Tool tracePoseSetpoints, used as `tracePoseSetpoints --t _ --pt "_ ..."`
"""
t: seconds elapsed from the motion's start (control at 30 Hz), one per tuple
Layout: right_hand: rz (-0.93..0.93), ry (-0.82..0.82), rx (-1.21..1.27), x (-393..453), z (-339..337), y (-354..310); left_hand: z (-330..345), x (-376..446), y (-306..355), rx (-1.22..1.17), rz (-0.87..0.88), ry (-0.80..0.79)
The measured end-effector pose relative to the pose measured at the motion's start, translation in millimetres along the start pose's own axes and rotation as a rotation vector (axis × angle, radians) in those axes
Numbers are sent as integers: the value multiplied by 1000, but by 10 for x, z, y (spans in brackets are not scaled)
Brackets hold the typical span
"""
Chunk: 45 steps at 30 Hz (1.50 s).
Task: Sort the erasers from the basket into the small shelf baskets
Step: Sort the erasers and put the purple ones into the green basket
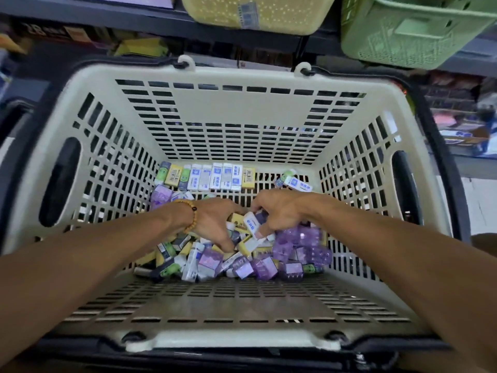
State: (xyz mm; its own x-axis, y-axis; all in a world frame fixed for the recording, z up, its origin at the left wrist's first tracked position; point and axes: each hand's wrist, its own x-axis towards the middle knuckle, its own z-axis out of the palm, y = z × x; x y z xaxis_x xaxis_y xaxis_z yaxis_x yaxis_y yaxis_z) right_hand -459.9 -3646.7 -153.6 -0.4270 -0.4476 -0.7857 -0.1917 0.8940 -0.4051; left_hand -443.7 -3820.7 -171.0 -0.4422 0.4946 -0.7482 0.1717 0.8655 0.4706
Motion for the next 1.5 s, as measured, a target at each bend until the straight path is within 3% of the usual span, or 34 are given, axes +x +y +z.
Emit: tracePoseSetpoints --t 0.13,0.4,0.6,0.73,1.03,1.37,1.5 --pt "24 4 120 -43 -42 83 23 -23 -39 -111 43 34" --pt "91 202 291 -185 -288 230 138 46 45 74 206 105" --pt "50 266 802 -132 -257 238 34 -8 31 32 126 -18" --pt "50 299 985 -86 -229 224 -20 -25 100 29 140 -65" --pt "23 332 1196 9 -232 127 -82 -343 78 -547 22 147" --pt "-49 368 868 696 -314 -645 -119 -1155 -244 -1197 -329 578" --pt "-66 364 745 911 -295 -957 -151 -1253 -346 -1443 -394 750"
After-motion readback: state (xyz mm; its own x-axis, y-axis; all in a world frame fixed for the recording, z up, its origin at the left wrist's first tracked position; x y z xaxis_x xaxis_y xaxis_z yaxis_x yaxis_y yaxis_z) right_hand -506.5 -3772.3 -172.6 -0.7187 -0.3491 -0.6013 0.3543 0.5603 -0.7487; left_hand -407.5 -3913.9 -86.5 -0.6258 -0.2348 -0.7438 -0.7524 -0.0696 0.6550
